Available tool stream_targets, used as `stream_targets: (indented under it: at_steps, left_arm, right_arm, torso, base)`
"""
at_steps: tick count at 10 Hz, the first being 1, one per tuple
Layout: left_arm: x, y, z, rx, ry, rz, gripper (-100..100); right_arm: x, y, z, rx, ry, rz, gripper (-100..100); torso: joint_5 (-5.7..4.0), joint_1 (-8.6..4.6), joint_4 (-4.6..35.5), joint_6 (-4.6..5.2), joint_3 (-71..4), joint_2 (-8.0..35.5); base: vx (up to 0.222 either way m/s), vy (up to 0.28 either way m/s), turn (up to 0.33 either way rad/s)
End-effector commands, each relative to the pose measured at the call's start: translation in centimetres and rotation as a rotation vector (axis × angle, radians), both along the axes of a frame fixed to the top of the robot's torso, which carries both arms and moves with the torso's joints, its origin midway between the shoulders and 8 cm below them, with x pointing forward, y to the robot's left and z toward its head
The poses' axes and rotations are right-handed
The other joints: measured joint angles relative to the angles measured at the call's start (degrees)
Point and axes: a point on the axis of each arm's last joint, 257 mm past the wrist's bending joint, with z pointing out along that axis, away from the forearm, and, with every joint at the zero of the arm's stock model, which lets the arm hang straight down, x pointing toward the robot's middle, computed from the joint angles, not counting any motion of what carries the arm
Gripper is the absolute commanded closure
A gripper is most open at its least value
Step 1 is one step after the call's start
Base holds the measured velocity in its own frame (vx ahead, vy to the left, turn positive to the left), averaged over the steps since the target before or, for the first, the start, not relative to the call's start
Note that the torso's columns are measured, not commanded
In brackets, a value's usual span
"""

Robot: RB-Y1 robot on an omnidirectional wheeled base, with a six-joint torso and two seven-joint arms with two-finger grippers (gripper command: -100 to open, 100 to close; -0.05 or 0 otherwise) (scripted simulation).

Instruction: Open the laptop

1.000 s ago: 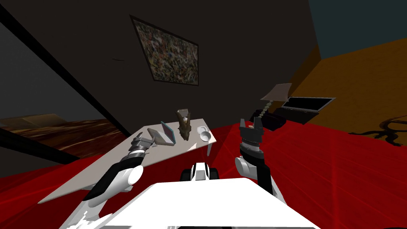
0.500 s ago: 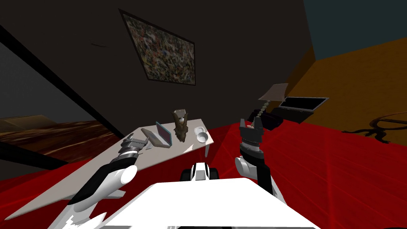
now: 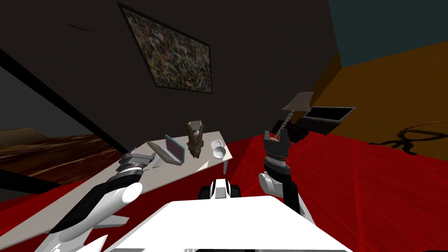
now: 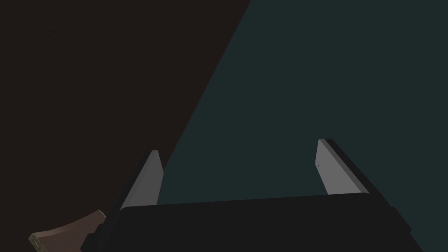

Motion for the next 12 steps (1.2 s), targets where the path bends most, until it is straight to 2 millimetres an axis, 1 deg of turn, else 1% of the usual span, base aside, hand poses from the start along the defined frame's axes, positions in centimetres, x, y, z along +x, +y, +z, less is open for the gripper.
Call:
stream_targets:
  at_steps: [1, 4, 7, 9, 10, 12]
  left_arm:
    - [-1.1, 1.8, 0.4, -0.015, -0.004, 0.042, -100]
    - [-2.7, 4.0, 0.5, -0.043, -0.012, 0.094, -100]
    - [-4.3, 5.6, -0.2, -0.087, -0.02, 0.145, -100]
    - [-5.3, 6.1, -1.3, -0.128, -0.025, 0.176, -100]
    - [-6.2, 6.1, -2.8, -0.176, -0.029, 0.202, -100]
    - [-6.7, 5.8, -4.1, -0.213, -0.031, 0.218, -100]
  right_arm:
    - [0.0, 0.0, 0.0, 0.0, 0.0, 0.0, 0]
    - [0.0, 0.0, 0.0, 0.0, 0.0, 0.0, 0]
    - [0.0, 0.0, 0.0, 0.0, 0.0, 0.0, 0]
    - [0.0, 0.0, 0.0, 0.0, 0.0, 0.0, 0]
    - [0.0, 0.0, 0.0, 0.0, 0.0, 0.0, 0]
    - [0.0, 0.0, 0.0, 0.0, 0.0, 0.0, 0]
  torso:
    - [0.0, -0.05, 0.0, 0.0, 0.01, 0.01]
    - [0.0, -0.04, 0.02, 0.0, 0.05, 0.07]
    - [0.01, 0.01, 0.0, 0.0, -0.01, -0.02]
    - [0.02, 0.04, 0.02, -0.01, 0.06, 0.08]
    - [0.01, 0.02, 0.03, 0.0, 0.06, 0.08]
    - [-0.01, -0.03, 0.01, -0.01, 0.03, 0.04]
  base:
    - [0.046, -0.084, -0.03]
    - [0.033, -0.084, -0.031]
    - [0.045, -0.082, -0.028]
    - [0.026, -0.056, -0.022]
    - [0.022, -0.056, -0.026]
    - [0.023, -0.04, -0.011]
